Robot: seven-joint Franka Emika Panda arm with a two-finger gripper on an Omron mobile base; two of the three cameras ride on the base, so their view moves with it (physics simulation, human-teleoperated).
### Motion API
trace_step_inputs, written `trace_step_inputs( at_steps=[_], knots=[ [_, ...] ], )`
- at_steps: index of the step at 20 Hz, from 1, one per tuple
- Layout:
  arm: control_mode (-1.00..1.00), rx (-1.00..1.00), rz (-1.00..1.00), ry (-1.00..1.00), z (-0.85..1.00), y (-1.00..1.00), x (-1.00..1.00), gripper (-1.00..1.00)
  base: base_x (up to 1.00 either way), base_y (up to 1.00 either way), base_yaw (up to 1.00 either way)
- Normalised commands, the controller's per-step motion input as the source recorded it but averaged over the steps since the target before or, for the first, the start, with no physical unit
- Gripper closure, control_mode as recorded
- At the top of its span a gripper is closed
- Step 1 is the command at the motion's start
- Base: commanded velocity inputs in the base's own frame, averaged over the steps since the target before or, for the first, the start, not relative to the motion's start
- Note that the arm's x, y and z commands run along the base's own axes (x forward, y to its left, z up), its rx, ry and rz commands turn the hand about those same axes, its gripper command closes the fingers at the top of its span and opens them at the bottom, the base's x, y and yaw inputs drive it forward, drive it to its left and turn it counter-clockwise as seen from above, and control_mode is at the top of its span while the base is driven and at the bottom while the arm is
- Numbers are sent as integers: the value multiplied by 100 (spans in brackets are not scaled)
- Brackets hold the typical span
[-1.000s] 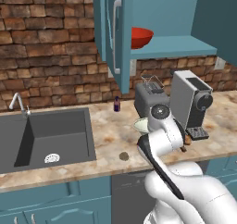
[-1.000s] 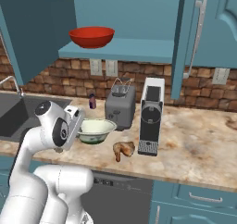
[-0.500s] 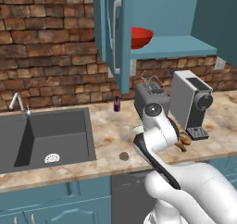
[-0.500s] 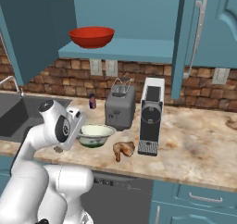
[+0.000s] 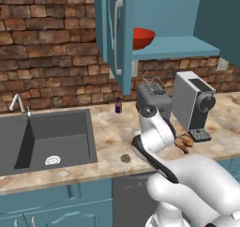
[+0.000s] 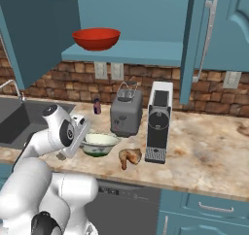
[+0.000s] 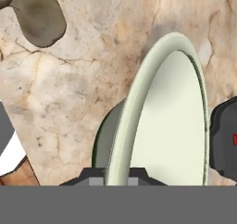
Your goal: Pick both bowls and place them on the counter. Then place the chicken drumstick in one bowl and place the garlic in the other bowl.
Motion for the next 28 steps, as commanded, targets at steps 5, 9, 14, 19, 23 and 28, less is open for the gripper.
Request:
trace_step_inputs(
  at_steps=[5, 9, 14, 19, 23, 28],
  knots=[
    [-100, 6, 0, -1, -60, -20, 0, 100, 0, 0, 0],
    [-100, 4, 0, 0, -61, -7, 0, -100, 0, 0, 0],
    [-100, 3, 0, 1, -28, 0, -3, -100, 0, 0, 0],
    [-100, 2, -3, 1, 6, 2, -24, -100, 0, 0, 0],
    [-100, 7, -7, 0, 26, -1, -36, -100, 0, 0, 0],
    [-100, 2, -8, -1, 44, 0, -31, -100, 0, 0, 0]
  ],
)
